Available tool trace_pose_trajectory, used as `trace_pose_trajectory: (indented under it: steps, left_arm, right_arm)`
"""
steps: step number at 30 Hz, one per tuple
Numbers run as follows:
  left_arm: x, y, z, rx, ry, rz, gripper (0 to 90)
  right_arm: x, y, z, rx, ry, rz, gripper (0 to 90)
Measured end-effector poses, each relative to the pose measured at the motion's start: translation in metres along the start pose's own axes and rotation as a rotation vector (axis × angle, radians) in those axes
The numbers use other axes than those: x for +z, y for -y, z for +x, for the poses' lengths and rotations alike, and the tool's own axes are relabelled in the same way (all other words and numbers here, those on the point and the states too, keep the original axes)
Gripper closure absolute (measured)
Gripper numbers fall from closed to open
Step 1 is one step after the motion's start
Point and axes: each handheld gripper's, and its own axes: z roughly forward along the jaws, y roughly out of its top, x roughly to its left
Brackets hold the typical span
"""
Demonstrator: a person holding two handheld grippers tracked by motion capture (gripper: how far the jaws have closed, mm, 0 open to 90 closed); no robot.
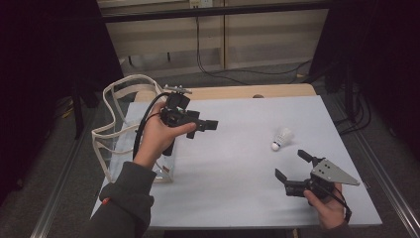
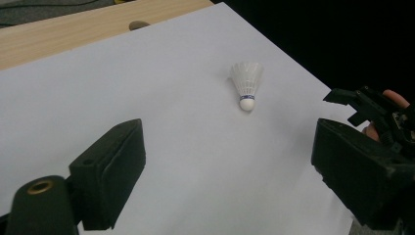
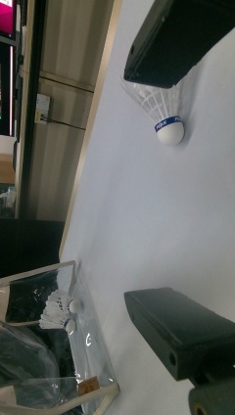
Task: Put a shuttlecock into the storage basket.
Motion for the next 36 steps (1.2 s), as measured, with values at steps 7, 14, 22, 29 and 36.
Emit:
trace_pose_trajectory:
  steps: [7,14,22,29,36]
  left_arm:
    - [0.012,0.005,-0.003,0.010,0.007,0.007,10.5]
    - [0.020,0.010,-0.003,-0.001,0.012,0.011,8.5]
    - [0.026,0.014,-0.002,0.004,0.004,0.019,6.4]
    - [0.032,0.018,-0.003,0.000,0.006,0.017,4.2]
    - [0.041,0.022,-0.004,0.001,0.023,0.020,2.4]
  right_arm:
    - [-0.001,0.000,0.000,-0.001,0.003,0.000,1.5]
    - [-0.002,0.000,0.000,-0.005,0.002,-0.002,1.5]
    - [-0.002,0.000,0.000,-0.002,0.002,0.000,1.5]
    - [-0.002,0.000,0.000,-0.003,0.002,0.001,1.5]
    - [-0.002,0.000,0.000,-0.003,0.002,0.000,1.5]
